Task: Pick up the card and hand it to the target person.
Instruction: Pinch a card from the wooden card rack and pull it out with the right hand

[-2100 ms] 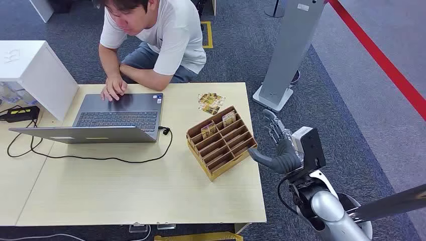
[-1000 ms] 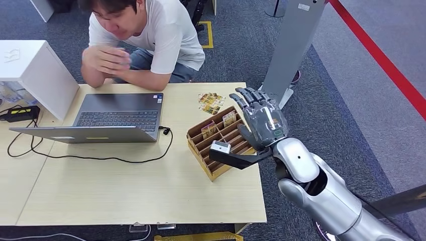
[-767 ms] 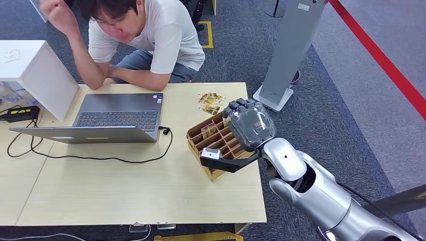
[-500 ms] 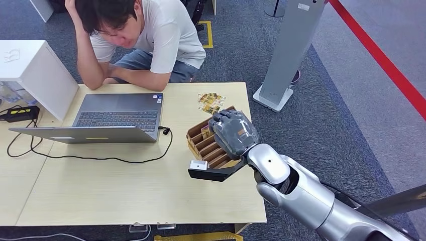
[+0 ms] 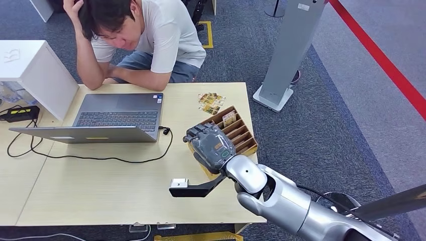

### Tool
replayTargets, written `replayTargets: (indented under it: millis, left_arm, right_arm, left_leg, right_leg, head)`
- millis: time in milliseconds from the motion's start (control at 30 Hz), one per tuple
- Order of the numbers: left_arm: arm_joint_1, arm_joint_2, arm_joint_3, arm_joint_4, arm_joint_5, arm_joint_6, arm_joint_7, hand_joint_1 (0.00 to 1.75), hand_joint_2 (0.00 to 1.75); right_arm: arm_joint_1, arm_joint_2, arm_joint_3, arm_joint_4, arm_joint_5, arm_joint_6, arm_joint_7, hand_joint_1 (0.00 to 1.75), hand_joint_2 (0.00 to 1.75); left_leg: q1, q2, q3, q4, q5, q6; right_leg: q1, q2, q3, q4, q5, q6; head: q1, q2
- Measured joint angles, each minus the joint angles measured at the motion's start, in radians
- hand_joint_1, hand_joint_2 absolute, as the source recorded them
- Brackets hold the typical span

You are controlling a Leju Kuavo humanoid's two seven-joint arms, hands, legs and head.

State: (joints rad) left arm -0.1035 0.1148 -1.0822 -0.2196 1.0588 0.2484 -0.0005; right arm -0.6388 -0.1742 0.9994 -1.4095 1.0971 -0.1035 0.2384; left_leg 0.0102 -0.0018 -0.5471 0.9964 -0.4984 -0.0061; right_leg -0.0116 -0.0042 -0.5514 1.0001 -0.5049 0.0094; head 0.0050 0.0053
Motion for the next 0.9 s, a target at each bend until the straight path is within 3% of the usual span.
replayTargets:
  millis: [267, 733, 900]
  left_arm:
    - [0.0, 0.0, 0.0, 0.0, -0.009, -0.004, -0.002, 0.0, 0.0]
    - [0.0, 0.0, -0.004, 0.0, -0.022, -0.008, -0.002, 0.0, 0.0]
    - [0.001, 0.0, -0.004, 0.0, -0.025, -0.01, -0.009, 0.0, 0.0]
  right_arm:
    - [-0.034, 0.04, 0.024, 0.056, -0.008, -0.02, -0.001, 0.82, 1.75]
    - [-0.129, 0.081, 0.034, 0.209, -0.093, -0.08, 0.024, 0.88, 1.75]
    - [-0.157, 0.084, 0.033, 0.267, -0.112, -0.092, 0.033, 0.71, 1.75]
  left_leg:
    - [0.0, 0.0, 0.0, 0.0, 0.0, 0.0]
    - [0.0, 0.0, 0.0, 0.0, 0.0, -0.001]
    - [0.0, 0.0, 0.0, 0.0, 0.0, -0.001]
  right_leg:
    - [0.0, 0.0, 0.0, 0.0, 0.0, 0.0]
    - [0.0, 0.0, 0.0, 0.0, 0.0, 0.0]
    - [0.0, 0.0, 0.0, 0.0, 0.0, 0.0]
  head:
    - [0.0, 0.0]
    - [0.0, 0.0]
    - [0.0, 0.0]
